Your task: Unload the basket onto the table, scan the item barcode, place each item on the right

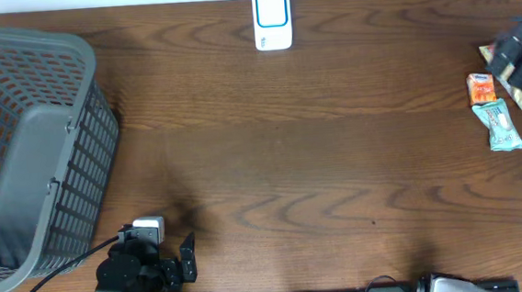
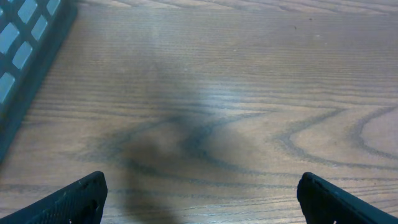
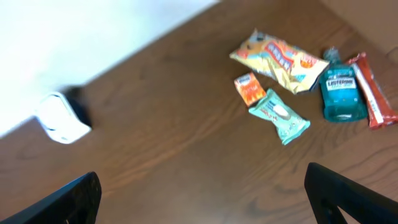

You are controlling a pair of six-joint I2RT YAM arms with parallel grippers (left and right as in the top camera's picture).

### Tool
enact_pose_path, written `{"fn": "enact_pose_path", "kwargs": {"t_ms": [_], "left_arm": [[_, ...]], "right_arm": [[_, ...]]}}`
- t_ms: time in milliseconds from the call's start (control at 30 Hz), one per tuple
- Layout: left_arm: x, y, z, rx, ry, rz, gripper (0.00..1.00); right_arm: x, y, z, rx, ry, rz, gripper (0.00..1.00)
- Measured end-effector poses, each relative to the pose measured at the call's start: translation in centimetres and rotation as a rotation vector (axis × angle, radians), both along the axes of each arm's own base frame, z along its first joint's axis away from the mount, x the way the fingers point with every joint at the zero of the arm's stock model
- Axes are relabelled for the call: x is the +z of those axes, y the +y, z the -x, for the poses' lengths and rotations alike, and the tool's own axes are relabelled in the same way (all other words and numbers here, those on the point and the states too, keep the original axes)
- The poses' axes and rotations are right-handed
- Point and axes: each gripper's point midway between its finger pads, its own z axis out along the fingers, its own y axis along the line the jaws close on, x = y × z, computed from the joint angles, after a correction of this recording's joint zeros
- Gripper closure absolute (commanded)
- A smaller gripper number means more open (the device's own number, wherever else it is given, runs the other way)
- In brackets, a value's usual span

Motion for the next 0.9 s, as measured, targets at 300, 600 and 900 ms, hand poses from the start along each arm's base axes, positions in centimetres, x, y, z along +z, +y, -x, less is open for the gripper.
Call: {"fn": "enact_pose_path", "kwargs": {"t_ms": [300,600,900], "left_arm": [[0.0,0.0,0.0,0.000,0.000,0.000,0.02],[0.0,0.0,0.0,0.000,0.000,0.000,0.02],[0.0,0.0,0.0,0.000,0.000,0.000,0.02]], "right_arm": [[4.7,1.7,7.9,0.006,-0.189,0.046,0.01],[7.1,3.2,15.0,0.001,-0.352,0.071,0.01],[10.1,4.9,22.9,0.057,-0.657,0.071,0.01]]}}
